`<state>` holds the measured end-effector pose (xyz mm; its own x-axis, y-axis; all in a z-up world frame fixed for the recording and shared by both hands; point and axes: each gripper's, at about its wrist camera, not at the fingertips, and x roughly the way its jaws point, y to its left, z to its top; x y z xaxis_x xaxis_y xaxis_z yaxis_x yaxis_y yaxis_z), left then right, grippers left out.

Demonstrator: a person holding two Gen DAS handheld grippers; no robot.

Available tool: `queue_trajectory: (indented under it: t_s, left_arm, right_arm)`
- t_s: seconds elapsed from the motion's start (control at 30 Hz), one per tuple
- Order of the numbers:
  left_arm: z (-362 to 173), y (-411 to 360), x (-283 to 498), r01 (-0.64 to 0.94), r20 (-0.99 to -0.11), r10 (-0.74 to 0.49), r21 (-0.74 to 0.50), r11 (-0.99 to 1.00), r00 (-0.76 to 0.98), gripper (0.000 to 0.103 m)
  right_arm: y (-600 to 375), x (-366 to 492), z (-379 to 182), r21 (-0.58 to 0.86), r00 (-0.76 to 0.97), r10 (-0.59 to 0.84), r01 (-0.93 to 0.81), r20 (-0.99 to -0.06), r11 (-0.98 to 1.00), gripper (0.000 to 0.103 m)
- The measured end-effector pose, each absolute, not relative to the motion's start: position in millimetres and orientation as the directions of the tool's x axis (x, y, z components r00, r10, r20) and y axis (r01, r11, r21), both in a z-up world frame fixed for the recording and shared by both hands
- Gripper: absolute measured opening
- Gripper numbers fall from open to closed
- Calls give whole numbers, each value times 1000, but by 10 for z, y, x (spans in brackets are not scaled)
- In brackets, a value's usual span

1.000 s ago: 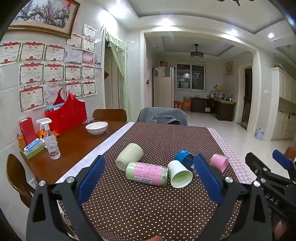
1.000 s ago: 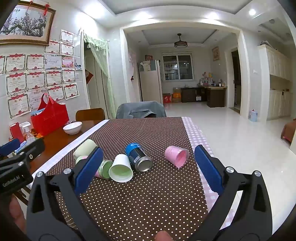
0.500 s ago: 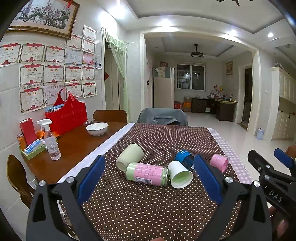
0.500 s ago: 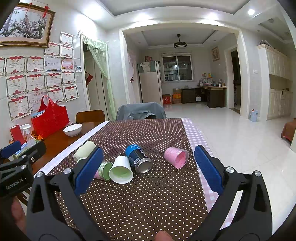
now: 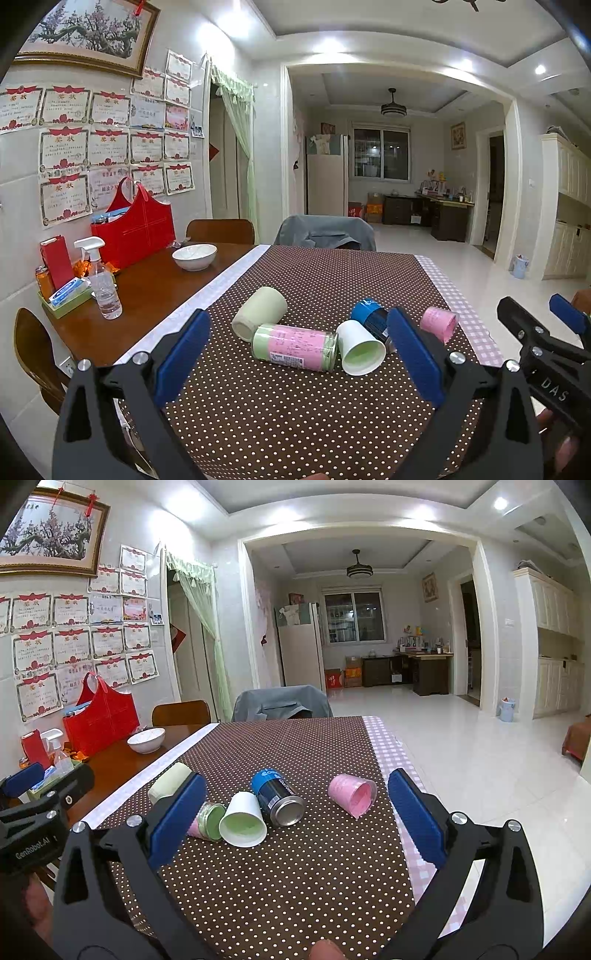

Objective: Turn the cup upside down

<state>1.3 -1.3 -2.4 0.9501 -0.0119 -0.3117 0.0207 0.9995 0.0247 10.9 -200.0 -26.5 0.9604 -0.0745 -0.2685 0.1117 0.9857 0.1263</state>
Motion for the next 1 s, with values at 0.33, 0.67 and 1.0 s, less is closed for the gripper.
queue_trajectory:
  t_s: [0.33,0.67,1.0]
  left_arm:
    - [-27,-13,16,20,-312,-11,25,999,950,95]
    - [-41,-11,21,21,-318,-12,25,999,948,95]
    - [-55,-13,32,22,-322,-13,24,999,947,95]
  right_arm:
    - [-2006,103,-257,127,961,-75,112,-268,986,97]
    - [-1996,103,-259,124,962,-75,111,-264,986,97]
    - [-2010,104,-235,121,962,-74,109,-264,987,97]
